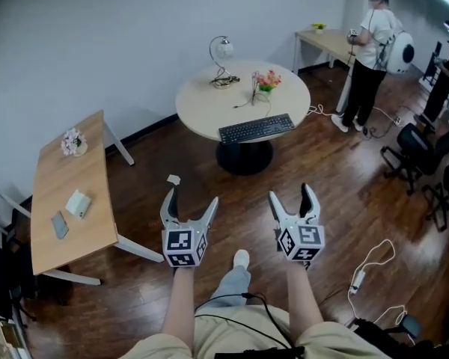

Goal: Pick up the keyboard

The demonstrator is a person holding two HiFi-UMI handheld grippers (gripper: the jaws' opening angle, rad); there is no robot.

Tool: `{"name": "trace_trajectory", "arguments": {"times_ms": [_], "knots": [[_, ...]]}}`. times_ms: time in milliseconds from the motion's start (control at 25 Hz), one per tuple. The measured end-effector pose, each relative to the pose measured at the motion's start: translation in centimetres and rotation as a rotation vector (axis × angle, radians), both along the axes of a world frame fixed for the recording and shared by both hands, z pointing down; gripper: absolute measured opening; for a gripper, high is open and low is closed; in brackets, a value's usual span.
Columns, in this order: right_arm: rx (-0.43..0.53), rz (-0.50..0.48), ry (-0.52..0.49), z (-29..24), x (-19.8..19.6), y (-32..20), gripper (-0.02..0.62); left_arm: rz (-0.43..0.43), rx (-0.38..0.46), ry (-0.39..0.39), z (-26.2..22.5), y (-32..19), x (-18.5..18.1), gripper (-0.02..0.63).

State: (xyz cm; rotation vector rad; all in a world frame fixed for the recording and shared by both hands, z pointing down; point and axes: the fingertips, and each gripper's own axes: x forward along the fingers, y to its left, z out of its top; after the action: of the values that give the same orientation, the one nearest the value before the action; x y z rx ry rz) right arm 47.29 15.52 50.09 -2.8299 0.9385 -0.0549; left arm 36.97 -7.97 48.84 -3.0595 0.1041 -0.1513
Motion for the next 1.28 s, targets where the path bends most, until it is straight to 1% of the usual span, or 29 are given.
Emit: {"name": "trace_trajectory", "arguments": {"times_ms": [160, 240, 400, 480, 640, 720, 800, 920, 1040, 1160, 1280], "knots": [[-0.023, 0.076, -0.019, 0.6, 7.4, 1.1, 0.423, 0.108, 0.017, 0.016, 0.1, 1.2, 10.1, 0.463], [-0.027, 0.083, -0.029, 0.1, 11.0, 0.4, 0.423, 0.149, 0.002, 0.03, -0.8, 1.1, 14.8, 0.463], [-0.039, 0.115, 0.013, -2.7, 17.4, -0.2, 0.423, 0.237, -0.037, 0.073, -3.0, 1.3, 24.0, 0.463], [-0.045, 0.124, 0.019, -3.3, 19.8, -0.8, 0.423, 0.269, -0.055, 0.074, -3.3, 1.2, 27.4, 0.463], [-0.064, 0.14, -0.004, -2.8, 23.1, -1.1, 0.423, 0.299, -0.069, 0.061, -2.6, 1.1, 31.3, 0.463], [-0.068, 0.144, -0.004, -2.9, 24.5, -1.2, 0.423, 0.313, -0.054, 0.056, -2.3, 1.2, 32.6, 0.463], [-0.068, 0.132, 0.0, -2.8, 26.0, -2.1, 0.423, 0.305, -0.044, 0.052, -2.0, 0.4, 34.0, 0.463], [-0.057, 0.093, -0.015, -1.6, 28.1, -3.7, 0.423, 0.272, -0.054, 0.035, -1.3, -1.2, 35.8, 0.463], [-0.046, 0.063, -0.047, 0.2, 30.6, -4.3, 0.423, 0.228, -0.055, 0.016, -0.2, -2.5, 37.4, 0.463], [-0.02, 0.039, -0.074, 1.5, 34.5, -4.7, 0.423, 0.176, -0.064, -0.011, 1.5, -4.0, 39.4, 0.463], [-0.036, -0.014, -0.077, 2.7, 39.5, -5.7, 0.423, 0.102, -0.086, -0.037, 3.6, -6.0, 42.1, 0.463]]}}
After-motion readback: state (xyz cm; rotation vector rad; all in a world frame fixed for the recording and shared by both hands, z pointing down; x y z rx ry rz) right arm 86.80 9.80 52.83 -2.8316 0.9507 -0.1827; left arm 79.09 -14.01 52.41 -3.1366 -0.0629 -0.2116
